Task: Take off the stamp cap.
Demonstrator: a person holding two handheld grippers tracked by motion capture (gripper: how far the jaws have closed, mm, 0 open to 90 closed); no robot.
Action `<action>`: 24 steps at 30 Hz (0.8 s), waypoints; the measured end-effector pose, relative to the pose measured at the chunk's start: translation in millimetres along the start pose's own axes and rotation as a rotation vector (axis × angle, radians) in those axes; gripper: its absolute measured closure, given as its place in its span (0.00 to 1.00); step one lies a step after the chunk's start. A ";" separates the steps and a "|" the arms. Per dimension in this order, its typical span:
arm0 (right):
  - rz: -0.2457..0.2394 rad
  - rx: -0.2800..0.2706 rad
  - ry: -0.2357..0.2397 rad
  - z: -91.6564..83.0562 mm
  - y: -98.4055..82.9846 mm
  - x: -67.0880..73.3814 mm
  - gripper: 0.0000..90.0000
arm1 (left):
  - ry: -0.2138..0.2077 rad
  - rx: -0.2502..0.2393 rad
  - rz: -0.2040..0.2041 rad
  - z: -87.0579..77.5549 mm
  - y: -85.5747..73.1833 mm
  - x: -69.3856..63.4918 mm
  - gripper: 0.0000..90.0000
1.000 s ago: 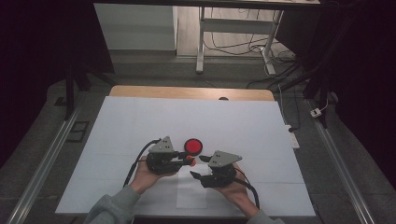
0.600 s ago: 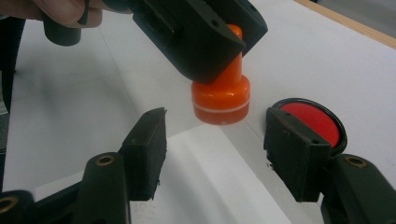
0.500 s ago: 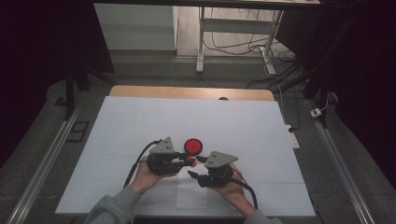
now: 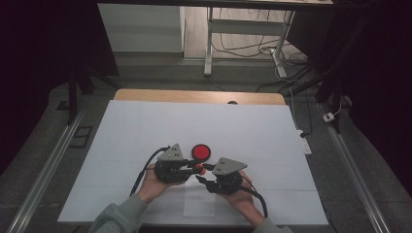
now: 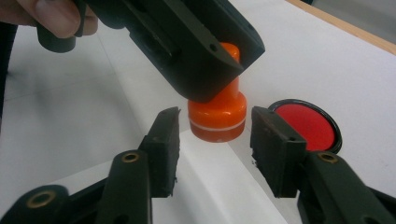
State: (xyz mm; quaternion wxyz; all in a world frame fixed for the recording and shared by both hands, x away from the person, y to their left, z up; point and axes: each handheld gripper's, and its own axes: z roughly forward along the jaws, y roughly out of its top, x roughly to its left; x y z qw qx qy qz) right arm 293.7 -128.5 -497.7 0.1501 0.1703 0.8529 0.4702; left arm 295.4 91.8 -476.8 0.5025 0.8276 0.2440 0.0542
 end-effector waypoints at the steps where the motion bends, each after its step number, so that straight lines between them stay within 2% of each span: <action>1: -0.001 0.000 0.000 -0.3 0.1 -0.1 0.60 | 0.000 0.000 0.000 0.3 -0.1 -0.1 0.80; 13: -0.006 0.005 0.012 -0.4 -0.4 -0.6 0.69 | -0.004 0.000 0.002 0.1 -0.2 -0.3 0.80; 24: -0.005 0.010 0.014 -0.9 -0.6 -1.1 0.71 | -0.003 0.001 0.005 0.8 -0.4 -0.8 0.80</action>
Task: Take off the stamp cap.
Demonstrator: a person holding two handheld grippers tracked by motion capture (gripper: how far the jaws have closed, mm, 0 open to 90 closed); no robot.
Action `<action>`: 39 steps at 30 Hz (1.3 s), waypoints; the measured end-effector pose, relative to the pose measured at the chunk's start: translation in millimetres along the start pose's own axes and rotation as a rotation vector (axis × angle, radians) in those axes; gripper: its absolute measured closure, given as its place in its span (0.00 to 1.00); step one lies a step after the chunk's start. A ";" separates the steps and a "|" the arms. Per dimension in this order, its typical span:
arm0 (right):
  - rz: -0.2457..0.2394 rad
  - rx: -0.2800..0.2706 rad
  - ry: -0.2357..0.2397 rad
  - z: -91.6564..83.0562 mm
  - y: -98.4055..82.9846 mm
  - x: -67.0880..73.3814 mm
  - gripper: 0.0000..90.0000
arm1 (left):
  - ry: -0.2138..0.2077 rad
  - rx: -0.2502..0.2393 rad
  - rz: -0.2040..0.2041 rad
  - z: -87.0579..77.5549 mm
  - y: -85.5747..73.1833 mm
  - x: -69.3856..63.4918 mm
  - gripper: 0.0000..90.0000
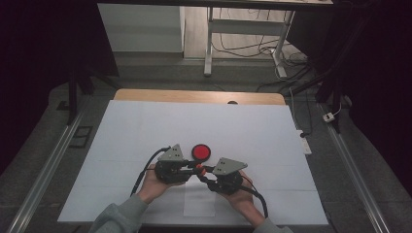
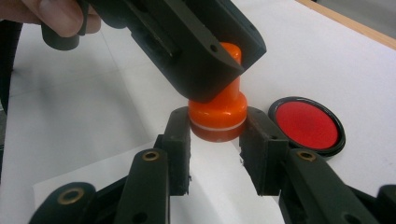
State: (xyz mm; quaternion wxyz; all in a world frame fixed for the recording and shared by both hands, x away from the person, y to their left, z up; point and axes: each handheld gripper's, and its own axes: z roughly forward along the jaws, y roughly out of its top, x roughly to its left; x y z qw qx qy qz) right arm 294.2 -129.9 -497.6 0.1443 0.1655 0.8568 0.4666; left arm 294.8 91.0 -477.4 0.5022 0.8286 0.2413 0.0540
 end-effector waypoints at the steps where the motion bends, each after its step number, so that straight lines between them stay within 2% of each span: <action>1: 0.000 -0.003 0.000 -0.1 0.0 0.1 0.71 | 0.001 -0.002 0.001 -0.2 0.0 -0.2 0.80; 17: -0.020 -0.007 -0.023 -1.3 -0.7 1.6 0.72 | 0.013 -0.021 0.005 0.7 -1.3 -2.1 0.80; 39: -0.016 0.003 -0.006 0.3 -3.0 1.3 0.72 | 0.004 -0.016 0.000 1.4 -3.7 -0.6 0.80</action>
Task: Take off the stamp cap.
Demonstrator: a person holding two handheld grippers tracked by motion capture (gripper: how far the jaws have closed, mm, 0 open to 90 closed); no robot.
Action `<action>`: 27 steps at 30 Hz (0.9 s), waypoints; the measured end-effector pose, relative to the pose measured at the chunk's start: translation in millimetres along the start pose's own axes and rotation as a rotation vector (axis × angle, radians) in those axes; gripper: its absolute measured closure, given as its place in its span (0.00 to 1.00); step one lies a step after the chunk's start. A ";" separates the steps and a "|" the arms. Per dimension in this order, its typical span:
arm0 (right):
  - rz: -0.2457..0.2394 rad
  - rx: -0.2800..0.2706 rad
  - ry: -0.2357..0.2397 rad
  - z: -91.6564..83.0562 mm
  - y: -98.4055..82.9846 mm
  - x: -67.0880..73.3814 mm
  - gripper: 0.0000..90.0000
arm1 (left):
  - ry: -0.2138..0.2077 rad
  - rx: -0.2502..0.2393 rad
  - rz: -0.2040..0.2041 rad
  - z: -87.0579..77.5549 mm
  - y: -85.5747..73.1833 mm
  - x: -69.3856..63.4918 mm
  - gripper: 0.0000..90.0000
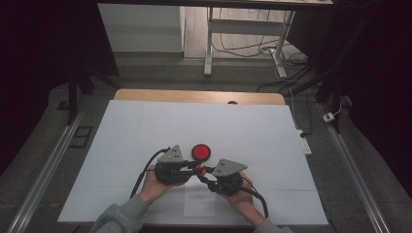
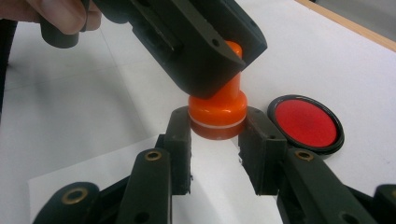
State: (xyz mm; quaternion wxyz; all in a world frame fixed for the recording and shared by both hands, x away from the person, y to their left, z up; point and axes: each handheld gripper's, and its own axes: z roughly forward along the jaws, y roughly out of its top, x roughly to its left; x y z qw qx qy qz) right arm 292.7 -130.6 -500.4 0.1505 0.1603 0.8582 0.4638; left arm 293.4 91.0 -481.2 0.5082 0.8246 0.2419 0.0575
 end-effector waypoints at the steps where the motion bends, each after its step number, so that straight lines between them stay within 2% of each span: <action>1: 0.000 0.000 0.000 0.0 0.0 0.0 0.72 | 0.000 0.000 0.000 0.1 0.0 0.0 0.80; 13: -0.001 -0.005 -0.003 -0.6 0.2 -0.1 0.72 | 0.004 -0.009 0.003 -0.6 0.0 -0.7 0.80; 21: -0.028 0.003 -0.006 -1.2 0.9 -0.2 0.72 | 0.006 -0.010 0.011 -0.9 0.1 -1.5 0.80; 27: -0.030 0.010 -0.003 -0.4 0.4 -0.3 0.72 | 0.004 -0.007 0.013 -0.4 -0.8 -0.8 0.80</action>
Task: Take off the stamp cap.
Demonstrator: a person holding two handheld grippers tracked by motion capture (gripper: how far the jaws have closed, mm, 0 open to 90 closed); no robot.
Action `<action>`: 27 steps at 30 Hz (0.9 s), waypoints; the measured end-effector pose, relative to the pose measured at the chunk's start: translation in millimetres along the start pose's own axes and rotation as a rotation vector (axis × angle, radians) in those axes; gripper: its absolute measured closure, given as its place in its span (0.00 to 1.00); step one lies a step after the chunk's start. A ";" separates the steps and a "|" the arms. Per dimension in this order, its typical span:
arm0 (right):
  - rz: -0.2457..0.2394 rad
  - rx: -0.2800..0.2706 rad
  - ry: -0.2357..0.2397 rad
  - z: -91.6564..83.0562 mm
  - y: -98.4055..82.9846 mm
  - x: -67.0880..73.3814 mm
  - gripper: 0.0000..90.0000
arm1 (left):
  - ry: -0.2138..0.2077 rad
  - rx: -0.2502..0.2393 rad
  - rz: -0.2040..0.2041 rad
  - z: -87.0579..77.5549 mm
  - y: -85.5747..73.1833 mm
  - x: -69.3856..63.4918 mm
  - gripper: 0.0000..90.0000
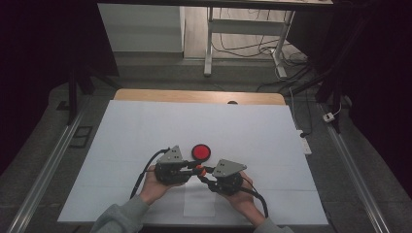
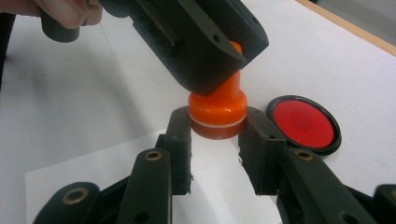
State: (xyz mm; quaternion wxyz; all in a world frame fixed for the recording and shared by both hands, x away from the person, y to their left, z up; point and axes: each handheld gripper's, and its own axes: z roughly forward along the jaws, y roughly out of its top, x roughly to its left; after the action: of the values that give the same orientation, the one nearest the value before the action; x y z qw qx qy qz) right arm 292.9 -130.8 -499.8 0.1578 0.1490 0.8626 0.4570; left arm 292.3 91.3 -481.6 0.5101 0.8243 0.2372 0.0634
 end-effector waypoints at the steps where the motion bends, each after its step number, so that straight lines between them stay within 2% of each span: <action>1: 0.002 -0.001 -0.001 0.1 -0.1 0.2 0.72 | 0.001 -0.001 -0.001 -0.1 0.0 -0.1 0.80; 9: 0.014 -0.012 -0.002 0.5 -0.6 0.4 0.72 | 0.006 -0.007 -0.004 -0.5 -0.4 -0.8 0.80; 18: -0.019 0.004 0.008 -1.7 0.2 -1.4 0.73 | 0.007 -0.012 -0.007 0.1 -0.4 -2.2 0.81; 22: -0.002 -0.008 0.015 -1.5 -0.2 -1.8 0.72 | 0.006 -0.018 -0.010 -1.0 -0.3 -1.7 0.81; 25: 0.028 -0.020 0.017 -1.0 -0.9 -1.5 0.72 | 0.006 -0.021 -0.011 -1.9 -0.4 -1.2 0.81; 27: 0.052 -0.010 0.014 -0.1 -1.8 -2.2 0.72 | 0.060 -0.042 -0.003 -7.5 0.1 -0.1 0.81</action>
State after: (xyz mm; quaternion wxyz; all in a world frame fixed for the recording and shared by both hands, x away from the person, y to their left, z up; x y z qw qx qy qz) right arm 294.6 -132.7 -500.9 0.1406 0.1675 0.8571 0.4664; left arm 289.7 97.3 -477.9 0.5200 0.8109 0.2522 0.0921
